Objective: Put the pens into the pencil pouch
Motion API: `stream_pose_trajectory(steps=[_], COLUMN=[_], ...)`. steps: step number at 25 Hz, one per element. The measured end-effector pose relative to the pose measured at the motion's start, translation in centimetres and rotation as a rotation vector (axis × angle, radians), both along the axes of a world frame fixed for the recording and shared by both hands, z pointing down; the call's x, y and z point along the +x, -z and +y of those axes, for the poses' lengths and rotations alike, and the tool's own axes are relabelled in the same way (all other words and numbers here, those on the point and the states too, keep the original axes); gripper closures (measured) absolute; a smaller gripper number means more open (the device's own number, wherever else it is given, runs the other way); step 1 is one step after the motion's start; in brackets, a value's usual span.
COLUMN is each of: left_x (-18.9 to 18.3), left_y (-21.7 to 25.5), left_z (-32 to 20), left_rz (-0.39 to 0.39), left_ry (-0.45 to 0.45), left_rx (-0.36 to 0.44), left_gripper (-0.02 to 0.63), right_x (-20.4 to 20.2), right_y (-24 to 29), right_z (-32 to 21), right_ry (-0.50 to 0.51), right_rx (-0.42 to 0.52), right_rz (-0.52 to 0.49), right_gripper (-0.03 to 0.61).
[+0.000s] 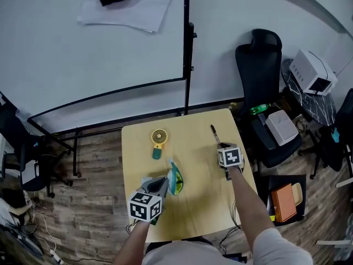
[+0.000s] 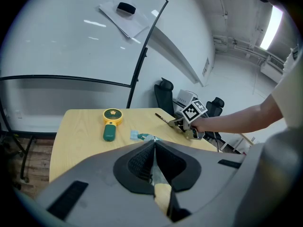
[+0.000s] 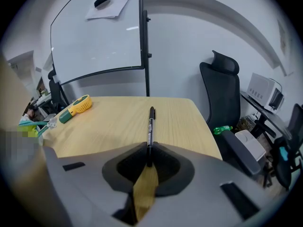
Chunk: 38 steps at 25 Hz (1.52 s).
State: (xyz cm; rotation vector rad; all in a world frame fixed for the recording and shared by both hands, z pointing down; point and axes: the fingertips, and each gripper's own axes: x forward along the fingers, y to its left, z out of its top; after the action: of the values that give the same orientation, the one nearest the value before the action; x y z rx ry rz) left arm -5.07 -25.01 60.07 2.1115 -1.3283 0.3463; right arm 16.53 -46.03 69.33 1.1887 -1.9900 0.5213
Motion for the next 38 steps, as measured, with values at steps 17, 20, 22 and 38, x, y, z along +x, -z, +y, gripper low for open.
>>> stream_pose_trajectory(steps=[17, 20, 22, 38], left_x=[-0.4, -0.7, -0.6, 0.0], left_y=[0.1, 0.3, 0.3, 1.0], left_z=[1.0, 1.1, 1.2, 2.8], left_rz=[0.009, 0.007, 0.009, -0.001], left_ry=[-0.022, -0.04, -0.055, -0.128], left_rx=[0.024, 0.031, 0.035, 0.052], left_gripper=[0.6, 0.6, 0.6, 0.6], right_x=[-1.0, -1.3, -1.2, -2.8], right_y=[9.8, 12.7, 14.5, 15.8], right_z=[3.9, 5.7, 7.0, 20.4], right_ry=[0.042, 0.05, 0.055, 0.307], right_rx=[0.202, 0.26, 0.293, 0.229], right_rz=[-0.116, -0.142, -0.155, -0.135], right_gripper=[0.54, 0.54, 0.54, 0.54])
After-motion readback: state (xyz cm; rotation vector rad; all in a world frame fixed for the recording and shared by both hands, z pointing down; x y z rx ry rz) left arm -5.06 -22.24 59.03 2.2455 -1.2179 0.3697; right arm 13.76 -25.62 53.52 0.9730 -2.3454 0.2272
